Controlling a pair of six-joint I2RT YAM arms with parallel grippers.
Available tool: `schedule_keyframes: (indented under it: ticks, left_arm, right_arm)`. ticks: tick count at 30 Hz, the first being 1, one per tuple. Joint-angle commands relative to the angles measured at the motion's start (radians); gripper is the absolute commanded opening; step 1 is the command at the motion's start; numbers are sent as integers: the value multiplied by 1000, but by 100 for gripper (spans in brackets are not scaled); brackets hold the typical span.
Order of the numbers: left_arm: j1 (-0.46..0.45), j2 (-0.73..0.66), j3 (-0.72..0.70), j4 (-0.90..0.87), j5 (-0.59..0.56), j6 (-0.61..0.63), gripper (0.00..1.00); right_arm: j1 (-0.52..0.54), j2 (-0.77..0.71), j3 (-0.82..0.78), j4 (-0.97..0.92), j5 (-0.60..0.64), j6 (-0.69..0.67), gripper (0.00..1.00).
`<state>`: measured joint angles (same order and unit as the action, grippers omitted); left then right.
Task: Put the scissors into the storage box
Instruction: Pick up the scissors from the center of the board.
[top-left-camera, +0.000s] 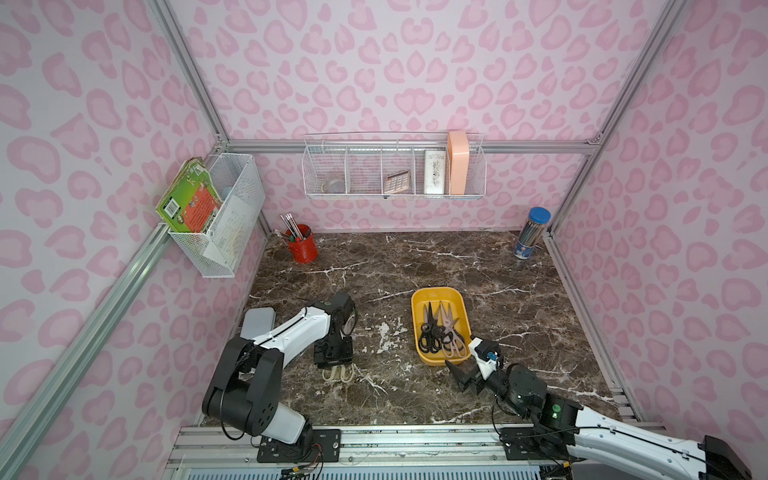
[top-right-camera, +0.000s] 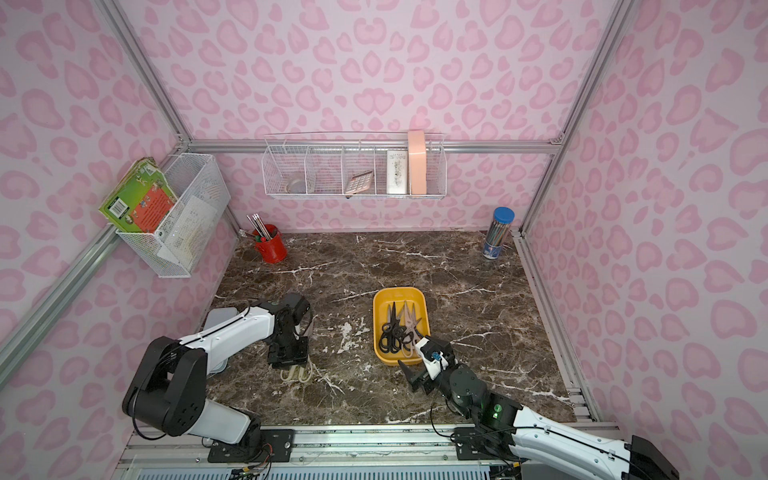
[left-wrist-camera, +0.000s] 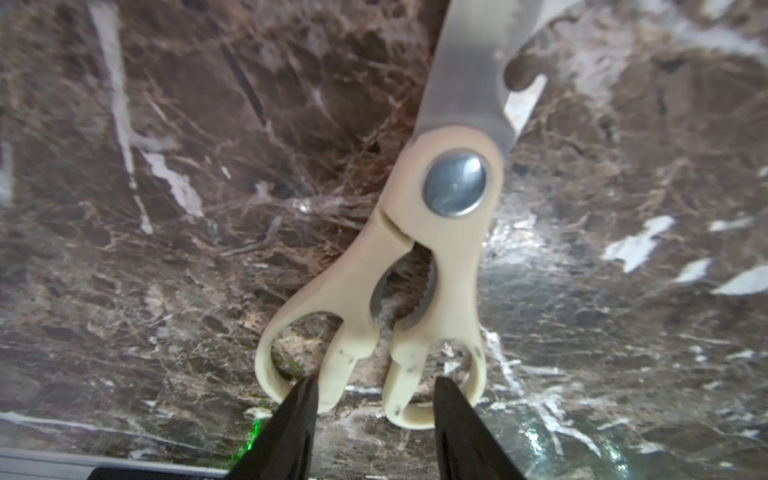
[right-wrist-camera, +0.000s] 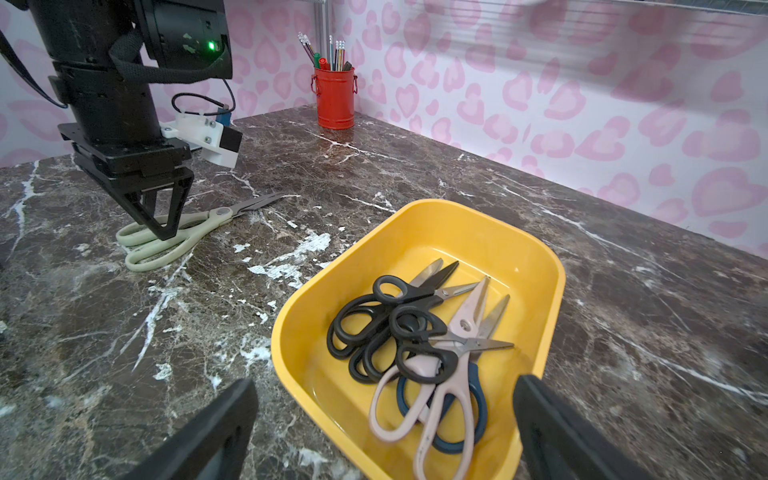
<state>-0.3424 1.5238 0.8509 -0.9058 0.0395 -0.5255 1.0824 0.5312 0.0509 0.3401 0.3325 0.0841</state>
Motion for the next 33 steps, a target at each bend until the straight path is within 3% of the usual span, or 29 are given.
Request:
schedule_keyframes:
  ticks: [1, 5, 11, 16, 24, 33]
  left_arm:
    - [0, 32, -1, 3, -20, -7, 50]
    - [-11, 63, -8, 27, -23, -15, 48]
    - [-17, 79, -18, 58, -50, -40, 36]
    - [-17, 74, -17, 50, -81, -46, 18]
    - [-19, 10, -11, 29, -125, -54, 0]
    - [-28, -50, 80, -58, -108, -50, 0]
  right_arm:
    - [1, -7, 7, 14, 0, 5, 98]
    - [1, -21, 3, 13, 8, 6, 98]
    - [2, 3, 10, 16, -49, -10, 98]
    - [34, 109, 38, 36, -71, -32, 98]
    - [109, 281, 90, 62, -44, -60, 99]
    - [109, 141, 40, 63, 26, -48, 99]
